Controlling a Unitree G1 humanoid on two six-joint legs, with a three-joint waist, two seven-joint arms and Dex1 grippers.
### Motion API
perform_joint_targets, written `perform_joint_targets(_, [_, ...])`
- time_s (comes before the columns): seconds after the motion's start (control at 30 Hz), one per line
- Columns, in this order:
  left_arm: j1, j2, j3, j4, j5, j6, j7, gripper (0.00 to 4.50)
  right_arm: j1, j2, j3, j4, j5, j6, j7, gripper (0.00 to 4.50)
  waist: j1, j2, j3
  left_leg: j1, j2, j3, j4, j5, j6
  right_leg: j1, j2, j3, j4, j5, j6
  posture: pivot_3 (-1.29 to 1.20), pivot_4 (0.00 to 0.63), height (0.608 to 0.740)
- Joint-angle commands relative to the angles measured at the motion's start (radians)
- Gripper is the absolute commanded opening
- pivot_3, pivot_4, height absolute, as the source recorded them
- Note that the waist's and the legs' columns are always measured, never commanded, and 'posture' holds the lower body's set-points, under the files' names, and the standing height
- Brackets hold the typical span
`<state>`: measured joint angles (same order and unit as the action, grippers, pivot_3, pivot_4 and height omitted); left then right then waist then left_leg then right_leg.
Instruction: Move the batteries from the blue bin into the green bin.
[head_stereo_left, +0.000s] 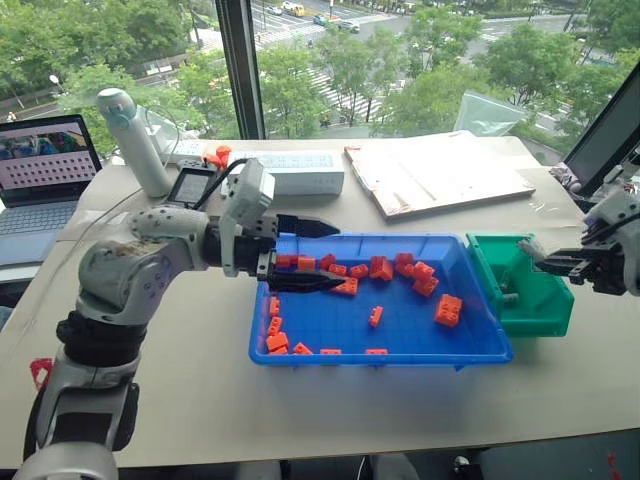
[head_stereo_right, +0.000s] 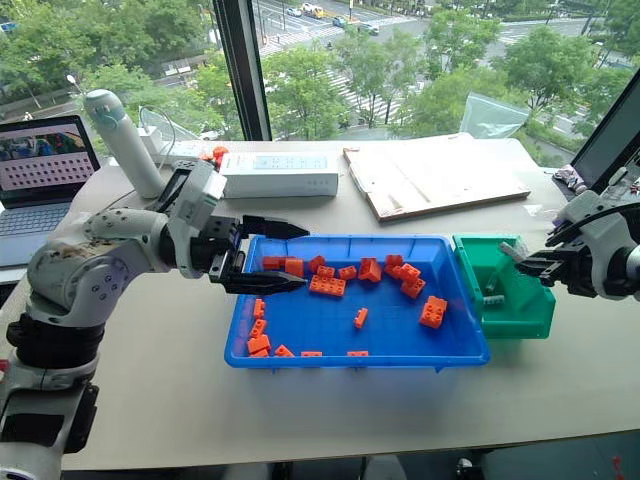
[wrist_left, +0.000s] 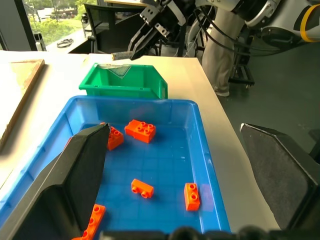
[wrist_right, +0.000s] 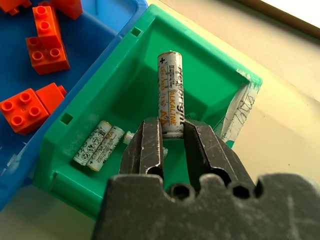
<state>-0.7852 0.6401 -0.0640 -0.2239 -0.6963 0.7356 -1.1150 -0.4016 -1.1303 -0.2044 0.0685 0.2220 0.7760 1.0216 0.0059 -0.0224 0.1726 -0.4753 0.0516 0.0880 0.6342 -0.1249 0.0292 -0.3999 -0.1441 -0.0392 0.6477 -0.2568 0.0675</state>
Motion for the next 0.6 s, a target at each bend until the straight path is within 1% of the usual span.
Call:
perform_joint_targets(0.03, [-0.032, -0.022, 0.006, -0.003, 0.063, -0.066, 0.057, 4.5, 0.012, -0.014, -0.011, -0.014, -0.003, -0.006, -0.023, 2.51, 0.005, 0.0, 0.0, 0.0, 0.0, 0.0, 0.0, 0.0, 0.0, 0.0, 0.0, 0.0, 0.0, 0.0, 0.0, 0.0, 0.15, 0.73])
perform_joint_targets(0.07, [-0.032, -0.026, 0.007, -0.003, 0.073, -0.074, 0.065, 4.5, 0.009, -0.016, -0.013, -0.016, 0.001, -0.005, -0.023, 2.77, 0.006, 0.0, 0.0, 0.0, 0.0, 0.0, 0.0, 0.0, 0.0, 0.0, 0.0, 0.0, 0.0, 0.0, 0.0, 0.0, 0.15, 0.73])
perform_joint_targets(0.1, [-0.032, -0.034, 0.01, -0.002, 0.092, -0.085, 0.092, 4.5, -0.014, -0.015, -0.019, -0.013, 0.012, 0.0, -0.024, 3.24, 0.007, 0.0, 0.0, -0.001, 0.0, 0.0, 0.001, 0.0, 0.0, 0.0, 0.0, 0.0, 0.0, 0.0, 0.001, 0.0, 0.15, 0.73])
perform_joint_targets(0.13, [-0.032, -0.043, 0.014, -0.002, 0.108, -0.093, 0.12, 4.5, -0.041, -0.015, -0.026, -0.005, 0.024, 0.001, -0.023, 3.53, 0.007, 0.0, 0.0, 0.0, 0.0, 0.0, 0.001, 0.0, 0.0, 0.0, 0.0, 0.0, 0.0, 0.0, 0.001, 0.0, 0.15, 0.73])
perform_joint_targets(0.17, [-0.026, -0.049, 0.021, -0.009, 0.123, -0.104, 0.144, 4.5, -0.069, -0.014, -0.036, 0.015, 0.026, -0.029, -0.027, 3.8, 0.006, 0.0, 0.0, 0.0, 0.0, 0.0, 0.001, 0.0, 0.0, 0.0, 0.0, 0.0, 0.0, 0.0, 0.001, 0.0, 0.15, 0.73])
perform_joint_targets(0.23, [-0.011, -0.041, 0.028, -0.026, 0.129, -0.088, 0.164, 4.5, -0.106, -0.014, -0.072, 0.071, 0.021, -0.158, -0.034, 4.47, 0.006, 0.0, 0.0, -0.001, 0.0, 0.0, 0.001, 0.0, 0.0, 0.0, 0.0, 0.0, -0.001, 0.001, 0.001, 0.0, 0.15, 0.73])
perform_joint_targets(0.33, [0.051, 0.012, 0.06, -0.068, 0.123, -0.069, 0.16, 4.5, -0.141, -0.008, -0.189, 0.186, 0.084, -0.26, -0.006, 4.47, 0.007, 0.0, 0.0, 0.0, 0.0, 0.0, 0.001, 0.0, 0.001, 0.0, 0.0, 0.0, -0.001, 0.0, 0.001, 0.0, 0.15, 0.73])
perform_joint_targets(0.4, [0.082, 0.036, 0.08, -0.078, 0.123, -0.067, 0.172, 4.5, -0.125, 0.019, -0.235, 0.214, 0.118, -0.353, 0.026, 4.47, 0.007, 0.0, 0.0, 0.0, 0.0, 0.0, 0.0, -0.001, 0.001, 0.001, 0.0, 0.0, -0.003, 0.0, 0.001, 0.0, 0.15, 0.73])
perform_joint_targets(0.5, [0.124, 0.064, 0.113, -0.094, 0.152, -0.074, 0.222, 4.5, -0.074, 0.139, -0.312, 0.164, 0.189, -0.384, -0.021, 4.47, 0.006, 0.0, 0.0, 0.0, 0.0, 0.0, 0.0, -0.001, 0.001, 0.003, 0.0, -0.002, -0.004, 0.0, 0.001, 0.0, 0.15, 0.73])
perform_joint_targets(0.57, [0.122, 0.051, 0.151, -0.108, 0.139, -0.05, 0.284, 4.5, -0.016, 0.201, -0.331, 0.144, 0.19, -0.433, -0.045, 4.47, 0.006, -0.001, 0.0, 0.003, 0.0, -0.002, 0.0, -0.001, 0.001, 0.008, 0.0, -0.004, -0.005, 0.0, 0.001, 0.0, 0.15, 0.73])
perform_joint_targets(0.6, [0.12, 0.044, 0.165, -0.112, 0.129, -0.042, 0.304, 4.5, 0.005, 0.214, -0.332, 0.14, 0.184, -0.453, -0.051, 4.47, 0.007, -0.001, 0.0, 0.003, 0.0, -0.002, 0.0, -0.001, 0.001, 0.008, 0.0, -0.004, -0.005, 0.001, 0.001, 0.0, 0.15, 0.73])
